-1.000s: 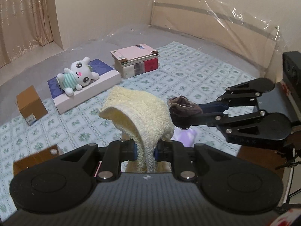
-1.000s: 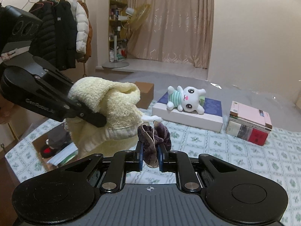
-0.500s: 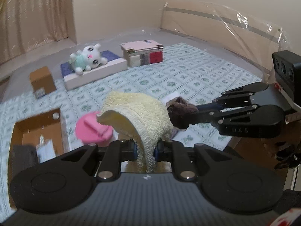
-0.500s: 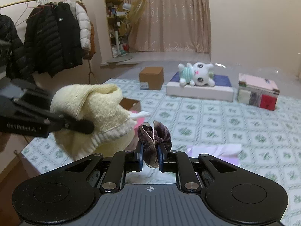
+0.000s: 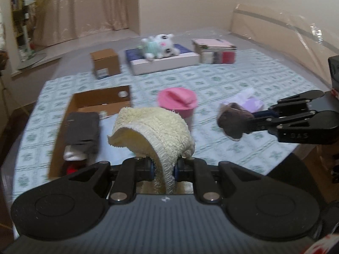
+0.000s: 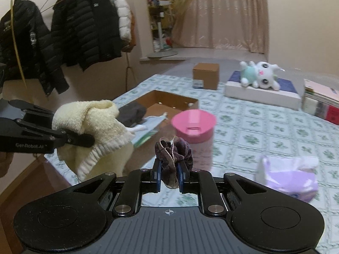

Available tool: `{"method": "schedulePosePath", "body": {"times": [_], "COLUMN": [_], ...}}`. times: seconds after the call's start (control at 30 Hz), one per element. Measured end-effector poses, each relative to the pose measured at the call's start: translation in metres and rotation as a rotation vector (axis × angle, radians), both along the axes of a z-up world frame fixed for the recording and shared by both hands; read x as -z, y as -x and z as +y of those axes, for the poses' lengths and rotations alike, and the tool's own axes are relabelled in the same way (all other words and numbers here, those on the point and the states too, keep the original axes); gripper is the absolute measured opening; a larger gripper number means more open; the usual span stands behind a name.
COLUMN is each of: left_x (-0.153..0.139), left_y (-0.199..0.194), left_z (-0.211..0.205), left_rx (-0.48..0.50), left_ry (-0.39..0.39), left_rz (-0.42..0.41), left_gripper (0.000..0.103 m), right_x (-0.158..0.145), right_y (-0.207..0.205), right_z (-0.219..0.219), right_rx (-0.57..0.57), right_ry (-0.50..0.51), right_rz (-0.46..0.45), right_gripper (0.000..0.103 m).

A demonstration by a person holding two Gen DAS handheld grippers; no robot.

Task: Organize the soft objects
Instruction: 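Lift the towel and scrunchie and carry both over the cardboard tray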

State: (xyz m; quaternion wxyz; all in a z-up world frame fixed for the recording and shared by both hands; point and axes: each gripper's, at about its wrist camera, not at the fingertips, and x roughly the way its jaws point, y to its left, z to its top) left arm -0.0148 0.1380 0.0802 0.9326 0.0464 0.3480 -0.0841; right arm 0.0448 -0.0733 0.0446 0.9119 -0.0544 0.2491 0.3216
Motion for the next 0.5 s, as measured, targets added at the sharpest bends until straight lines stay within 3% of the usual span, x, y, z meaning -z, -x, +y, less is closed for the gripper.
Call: {"method": "schedulePosePath", "body": {"times": [0.5], "left_x": [-0.018], "left_y": [-0.058], "left_z": [0.109], "left_rx": [-0.04], "left_ry": [-0.136], "left_rz": [0.001], "left_gripper": [0.014], "right_x": [0.005], "right_y": [-0.056], "right_z": [0.11], "right_rx": [-0.11], "right_ry": [0.01], "right_rz": [-0.025], "right_gripper": [0.015]}}
